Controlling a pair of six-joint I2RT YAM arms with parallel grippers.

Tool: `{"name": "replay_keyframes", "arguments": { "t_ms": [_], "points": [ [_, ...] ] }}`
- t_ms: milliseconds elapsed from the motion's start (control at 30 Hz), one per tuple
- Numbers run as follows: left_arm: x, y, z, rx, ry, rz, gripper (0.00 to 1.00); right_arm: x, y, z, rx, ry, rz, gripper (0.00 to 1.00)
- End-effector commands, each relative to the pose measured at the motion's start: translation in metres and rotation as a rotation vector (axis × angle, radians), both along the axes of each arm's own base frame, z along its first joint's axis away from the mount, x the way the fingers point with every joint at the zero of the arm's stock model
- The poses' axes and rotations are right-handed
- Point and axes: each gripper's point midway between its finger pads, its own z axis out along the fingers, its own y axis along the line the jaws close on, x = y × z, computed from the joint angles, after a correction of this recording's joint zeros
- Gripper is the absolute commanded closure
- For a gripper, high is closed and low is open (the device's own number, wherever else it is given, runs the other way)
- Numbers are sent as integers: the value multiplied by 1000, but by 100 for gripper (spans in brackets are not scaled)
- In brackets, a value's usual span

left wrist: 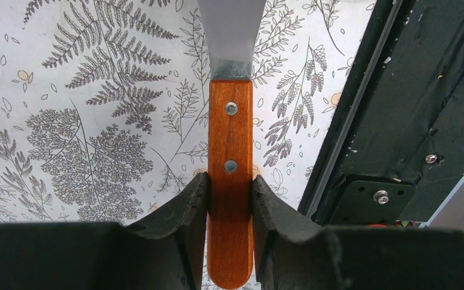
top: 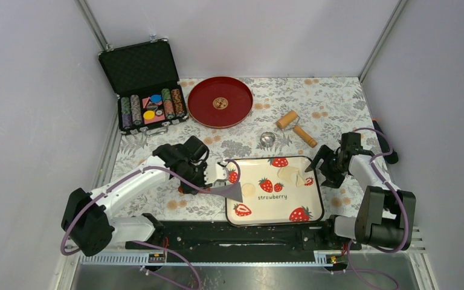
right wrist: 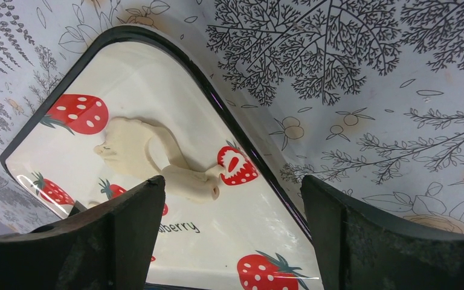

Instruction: Roll out the dumpling wrappers from the dough

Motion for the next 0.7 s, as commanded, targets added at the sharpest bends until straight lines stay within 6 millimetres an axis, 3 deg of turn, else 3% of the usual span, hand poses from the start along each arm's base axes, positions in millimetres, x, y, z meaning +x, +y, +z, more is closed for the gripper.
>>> {"name": "replay_keyframes", "arguments": {
  "t_ms": [0, 667],
  "points": [
    [3, -14, 13, -49, 9, -35, 100, 2, 1, 0, 13, -8, 5, 10],
    [9, -20, 9, -17, 53, -33, 100, 2, 3, -1, 24, -5, 9, 11]
  ]
}}
